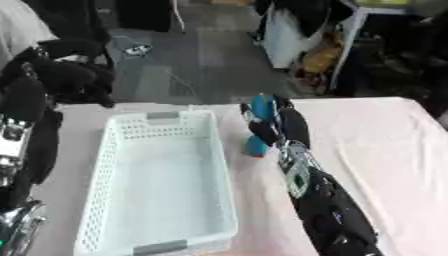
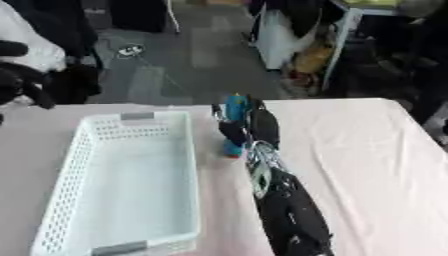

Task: Pick up objects on the table and place them in the box.

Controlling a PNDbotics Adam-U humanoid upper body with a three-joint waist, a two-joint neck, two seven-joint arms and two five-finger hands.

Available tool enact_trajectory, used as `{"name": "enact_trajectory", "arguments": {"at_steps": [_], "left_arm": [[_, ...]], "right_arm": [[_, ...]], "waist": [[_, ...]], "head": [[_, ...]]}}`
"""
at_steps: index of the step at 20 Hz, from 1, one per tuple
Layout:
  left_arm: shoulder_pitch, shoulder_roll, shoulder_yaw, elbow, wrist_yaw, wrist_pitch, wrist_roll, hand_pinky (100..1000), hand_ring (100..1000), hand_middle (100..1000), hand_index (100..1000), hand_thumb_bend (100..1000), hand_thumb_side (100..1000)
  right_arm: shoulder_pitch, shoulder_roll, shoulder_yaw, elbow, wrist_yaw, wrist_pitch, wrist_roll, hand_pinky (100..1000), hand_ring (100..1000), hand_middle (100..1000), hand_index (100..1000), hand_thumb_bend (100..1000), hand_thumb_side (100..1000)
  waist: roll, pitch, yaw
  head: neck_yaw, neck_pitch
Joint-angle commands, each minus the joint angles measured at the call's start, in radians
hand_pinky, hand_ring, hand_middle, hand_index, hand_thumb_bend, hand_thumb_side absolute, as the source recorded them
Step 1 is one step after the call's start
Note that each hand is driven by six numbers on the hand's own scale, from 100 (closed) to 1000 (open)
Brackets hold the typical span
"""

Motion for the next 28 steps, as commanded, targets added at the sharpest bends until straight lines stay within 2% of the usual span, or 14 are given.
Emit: {"name": "enact_trajectory", "arguments": {"at_steps": [1,9,18,28], "left_arm": [[-0.02,0.002,0.001,-0.015,0.005,-0.002,-0.002,465,609,745,667,176,827],[-0.024,-0.002,0.001,-0.015,0.006,-0.002,-0.003,464,609,745,667,176,827],[-0.03,-0.005,0.002,-0.015,0.008,-0.003,-0.002,468,610,745,667,178,826],[-0.036,-0.009,0.002,-0.015,0.009,-0.003,-0.001,470,611,746,667,178,826]], "right_arm": [[-0.035,-0.031,0.01,0.004,-0.006,-0.002,-0.018,830,747,890,990,513,1000],[-0.045,-0.037,0.018,0.037,-0.002,0.0,-0.029,831,750,890,986,522,1000],[-0.055,-0.056,0.038,0.1,-0.051,0.003,-0.027,830,752,890,986,515,1000],[-0.086,-0.1,0.069,0.195,-0.094,-0.001,-0.07,830,760,886,984,506,1000]], "waist": [[0.004,-0.009,0.002],[0.005,-0.003,0.007],[0.002,-0.002,0.013],[0.001,0.004,0.019]], "head": [[-0.01,-0.02],[-0.011,-0.023],[-0.021,-0.028],[-0.024,-0.036]]}}
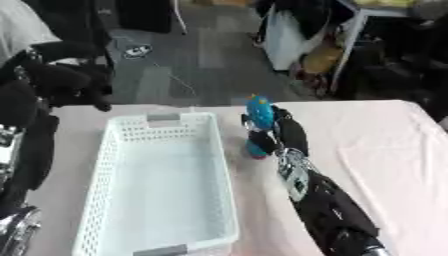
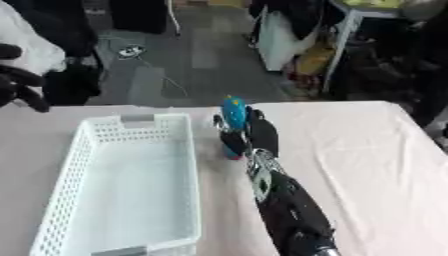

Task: Pick up objects on the table and place them in the box.

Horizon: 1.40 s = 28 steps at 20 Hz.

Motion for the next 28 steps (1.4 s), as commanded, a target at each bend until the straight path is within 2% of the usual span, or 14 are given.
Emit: {"name": "enact_trajectory", "arguments": {"at_steps": [1,18,28], "left_arm": [[-0.019,0.001,0.006,-0.015,0.003,-0.003,-0.001,469,611,746,667,178,826],[-0.038,-0.012,0.007,-0.015,0.006,-0.006,0.001,472,612,746,667,180,827],[-0.054,-0.027,0.006,-0.015,0.012,-0.007,-0.003,473,612,746,668,181,827]], "right_arm": [[-0.034,-0.035,0.013,0.019,-0.015,-0.001,-0.018,829,759,885,983,506,1000],[-0.064,-0.058,0.038,0.059,-0.063,-0.027,-0.044,807,744,875,974,508,1000],[-0.086,-0.075,0.043,0.071,-0.08,-0.032,-0.053,792,736,866,967,498,1000]], "waist": [[0.004,-0.011,0.001],[0.008,0.008,0.017],[0.009,0.029,0.04]], "head": [[-0.014,-0.02],[-0.016,-0.046],[-0.029,-0.083]]}}
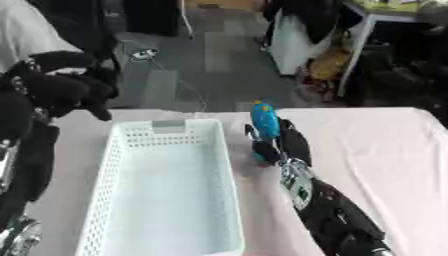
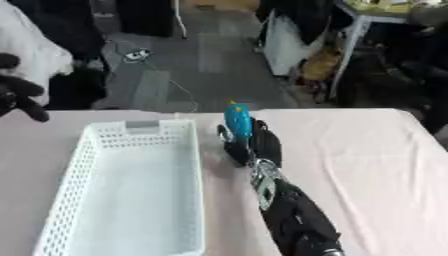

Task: Pick up objects on the table and place them in the box.

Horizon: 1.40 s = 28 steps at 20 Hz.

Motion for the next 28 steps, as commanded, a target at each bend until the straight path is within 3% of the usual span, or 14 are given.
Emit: {"name": "enact_trajectory", "arguments": {"at_steps": [1,5,6,7,8,9,11,12,14,18,21,28], "left_arm": [[-0.022,-0.003,0.007,-0.015,0.007,-0.006,-0.001,473,612,746,668,181,827],[-0.033,-0.01,0.007,-0.015,0.008,-0.007,-0.003,471,611,746,668,182,828],[-0.035,-0.012,0.007,-0.015,0.008,-0.007,-0.004,470,610,746,668,182,828],[-0.037,-0.013,0.007,-0.015,0.008,-0.007,-0.004,469,610,746,668,182,828],[-0.039,-0.014,0.007,-0.015,0.008,-0.007,-0.004,469,610,746,668,182,828],[-0.042,-0.016,0.007,-0.015,0.008,-0.007,-0.005,469,610,746,668,182,828],[-0.047,-0.018,0.007,-0.015,0.009,-0.008,-0.006,471,611,746,668,182,827],[-0.05,-0.018,0.007,-0.015,0.009,-0.009,-0.006,471,611,746,668,182,827],[-0.054,-0.02,0.008,-0.015,0.01,-0.01,-0.006,472,611,745,668,182,827],[-0.058,-0.02,0.008,-0.015,0.012,-0.011,-0.006,472,611,745,668,182,827],[-0.058,-0.019,0.008,-0.015,0.013,-0.012,-0.006,472,611,744,668,182,827],[-0.05,-0.013,0.009,-0.015,0.013,-0.011,-0.007,472,612,743,669,182,827]], "right_arm": [[-0.034,-0.031,0.005,-0.006,-0.008,-0.003,-0.006,788,732,863,966,494,1000],[-0.046,-0.047,0.005,-0.003,-0.019,-0.006,-0.015,719,689,841,940,473,1000],[-0.048,-0.05,0.005,-0.004,-0.021,-0.007,-0.023,587,621,802,884,354,1000],[-0.05,-0.055,0.003,-0.008,-0.023,-0.007,-0.041,386,520,744,784,204,1000],[-0.05,-0.058,0.001,-0.009,-0.026,-0.009,-0.063,278,472,717,735,144,1000],[-0.051,-0.062,-0.001,-0.012,-0.03,-0.013,-0.092,100,366,628,616,100,1000],[-0.05,-0.07,-0.002,-0.008,-0.04,-0.036,-0.151,100,126,398,400,100,1000],[-0.048,-0.075,0.0,-0.002,-0.047,-0.055,-0.179,100,100,334,353,100,1000],[-0.047,-0.086,0.006,0.013,-0.058,-0.099,-0.234,100,100,117,263,100,1000],[-0.044,-0.102,0.025,0.046,-0.063,-0.188,-0.332,100,100,100,188,100,1000],[-0.045,-0.107,0.029,0.056,-0.069,-0.246,-0.389,100,100,100,162,100,1000],[-0.063,-0.121,0.03,0.039,-0.099,-0.325,-0.395,100,100,100,145,100,989]], "waist": [[0.007,-0.006,0.006],[0.006,0.013,0.022],[0.006,0.017,0.025],[0.006,0.022,0.028],[0.006,0.025,0.031],[0.007,0.029,0.033],[0.007,0.033,0.036],[0.007,0.035,0.037],[0.008,0.038,0.039],[0.009,0.041,0.04],[0.009,0.041,0.038],[0.009,0.032,0.027]], "head": [[-0.021,-0.029],[-0.029,-0.062],[-0.031,-0.067],[-0.034,-0.073],[-0.036,-0.077],[-0.038,-0.079],[-0.041,-0.083],[-0.042,-0.086],[-0.043,-0.094],[-0.046,-0.114],[-0.043,-0.11],[-0.039,-0.093]]}}
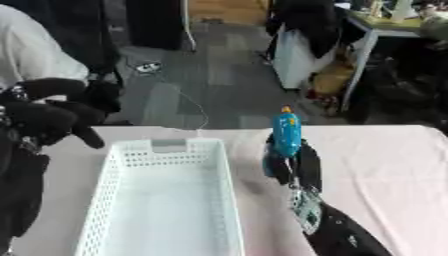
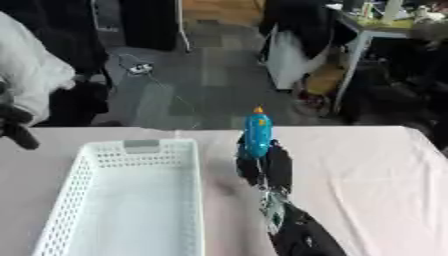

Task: Pick up objects on the table and place them in the box.

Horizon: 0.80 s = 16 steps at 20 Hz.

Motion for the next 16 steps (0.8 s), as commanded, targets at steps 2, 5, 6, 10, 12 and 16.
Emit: {"name": "enact_trajectory", "arguments": {"at_steps": [2,5,6,10,12,16], "left_arm": [[-0.005,0.014,0.009,-0.015,0.005,-0.004,0.0,473,612,743,669,182,826],[0.003,0.02,0.012,-0.015,0.004,-0.004,0.003,475,613,743,669,182,826],[0.007,0.022,0.013,-0.015,0.003,-0.004,0.005,475,613,743,669,182,826],[0.021,0.033,0.017,-0.015,-0.002,-0.003,0.011,477,614,742,668,181,825],[0.029,0.039,0.019,-0.015,-0.004,-0.003,0.014,478,615,742,668,181,825],[0.04,0.049,0.021,-0.015,-0.01,-0.003,0.017,474,614,742,668,180,825]], "right_arm": [[-0.039,-0.032,0.0,-0.049,-0.02,-0.04,0.025,100,100,100,143,100,1000],[-0.029,-0.033,-0.003,-0.108,-0.028,-0.07,0.063,100,100,100,139,100,973],[-0.022,-0.032,-0.003,-0.137,-0.032,-0.085,0.08,100,100,100,139,100,973],[0.008,-0.034,0.008,-0.252,-0.073,-0.144,0.157,100,100,100,136,100,973],[0.02,-0.041,0.022,-0.306,-0.102,-0.176,0.191,100,100,100,137,100,973],[0.045,-0.064,0.068,-0.428,-0.187,-0.243,0.253,100,100,100,138,100,972]], "waist": [[0.005,-0.028,-0.008],[0.004,-0.038,-0.018],[0.004,-0.043,-0.023],[0.003,-0.062,-0.04],[0.002,-0.069,-0.048],[0.004,-0.075,-0.062]], "head": [[-0.006,0.006],[0.0,0.017],[0.007,0.029],[0.036,0.087],[0.041,0.108],[0.048,0.122]]}}
